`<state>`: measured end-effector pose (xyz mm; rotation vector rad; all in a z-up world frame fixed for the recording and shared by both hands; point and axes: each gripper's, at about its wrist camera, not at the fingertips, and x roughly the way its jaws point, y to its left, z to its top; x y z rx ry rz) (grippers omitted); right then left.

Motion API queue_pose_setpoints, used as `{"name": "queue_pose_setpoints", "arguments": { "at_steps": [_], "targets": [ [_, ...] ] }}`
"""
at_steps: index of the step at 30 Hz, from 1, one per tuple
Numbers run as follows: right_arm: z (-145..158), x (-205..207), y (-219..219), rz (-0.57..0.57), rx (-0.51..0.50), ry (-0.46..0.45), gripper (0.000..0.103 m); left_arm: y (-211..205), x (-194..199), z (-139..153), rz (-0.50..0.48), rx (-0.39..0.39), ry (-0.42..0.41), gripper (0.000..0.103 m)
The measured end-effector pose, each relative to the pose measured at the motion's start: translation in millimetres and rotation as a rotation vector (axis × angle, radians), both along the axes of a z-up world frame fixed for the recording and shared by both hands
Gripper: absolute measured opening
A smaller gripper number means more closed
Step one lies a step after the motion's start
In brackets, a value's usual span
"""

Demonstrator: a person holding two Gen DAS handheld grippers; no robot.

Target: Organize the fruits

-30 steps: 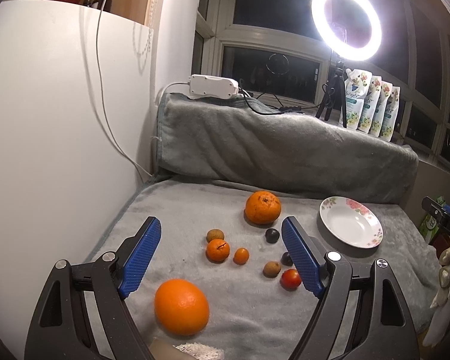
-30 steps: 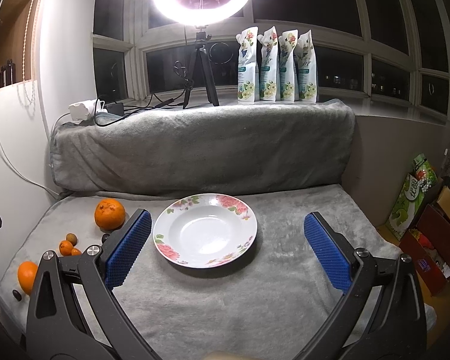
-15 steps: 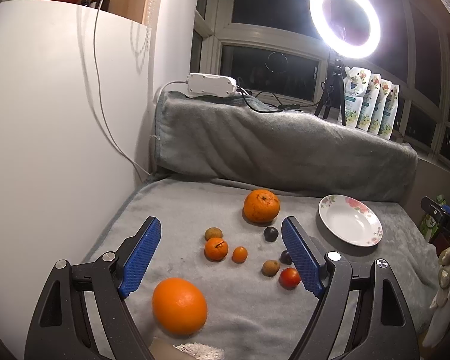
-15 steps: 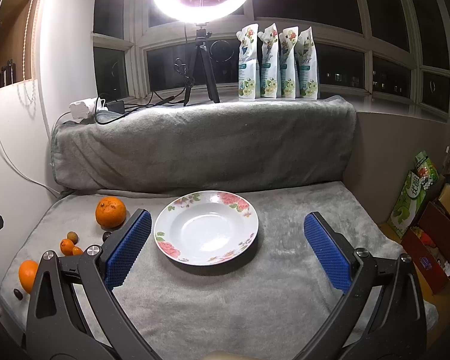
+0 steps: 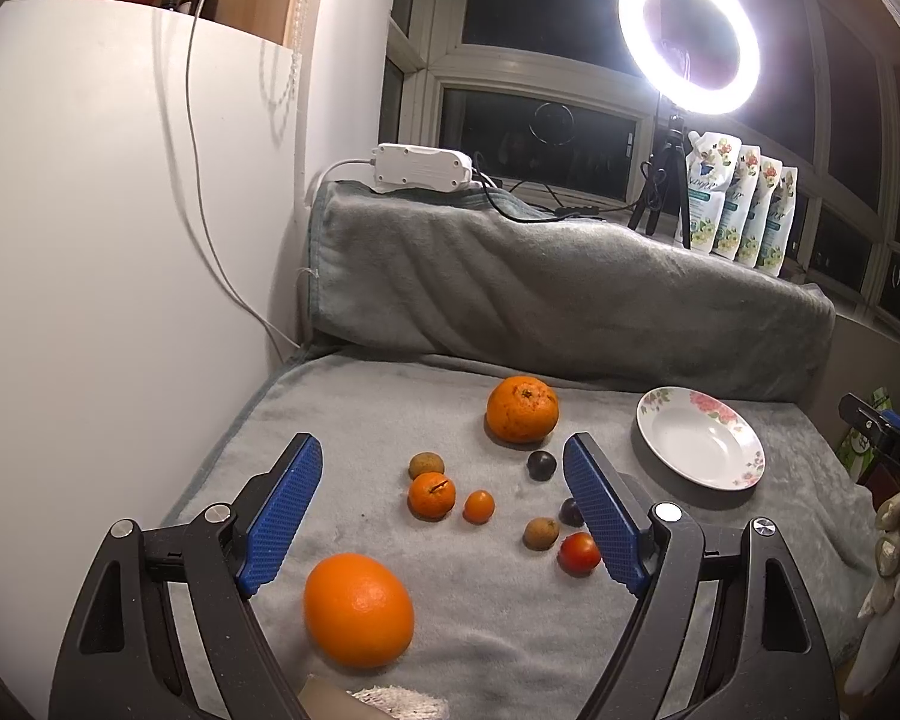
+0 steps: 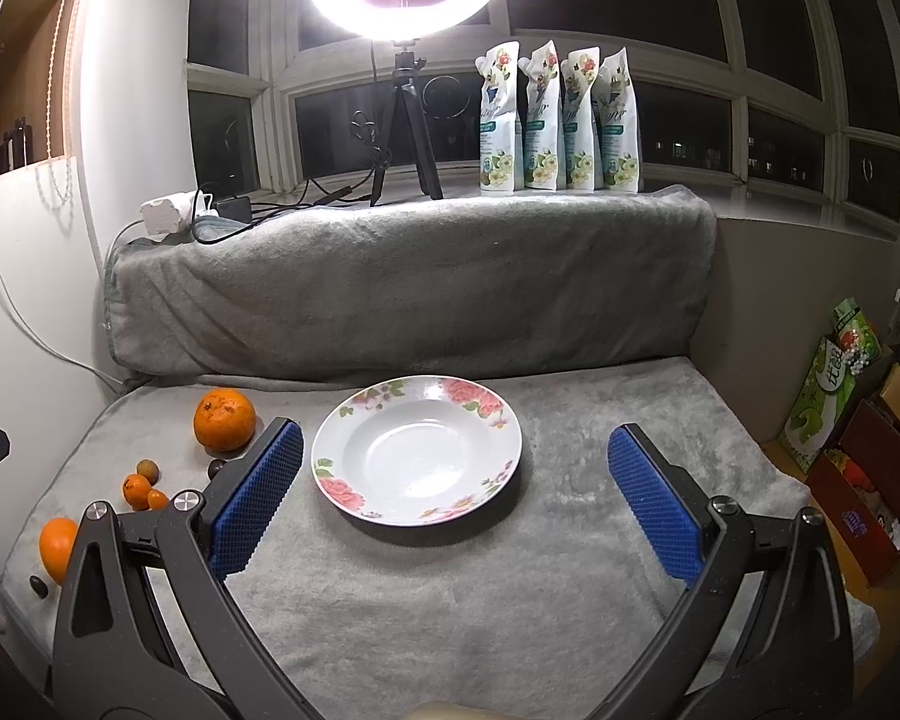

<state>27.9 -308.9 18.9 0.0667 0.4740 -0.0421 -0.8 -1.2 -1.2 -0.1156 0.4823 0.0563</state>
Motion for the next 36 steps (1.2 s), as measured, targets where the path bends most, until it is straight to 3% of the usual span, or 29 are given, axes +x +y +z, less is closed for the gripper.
{"name": "queue_pose_setpoints", "arguments": {
  "at_steps": [22,36],
  "targets": [
    [-12,5,12,0.069,0.024,0.043,0.103,12,-3,-17,0.023,0.000,0.037,0.083],
    [-20,18,43,0.281,0.100,0.102,0.103,45,-24,-43,0.045,-0.059,0.108,0.083]
  ]
}}
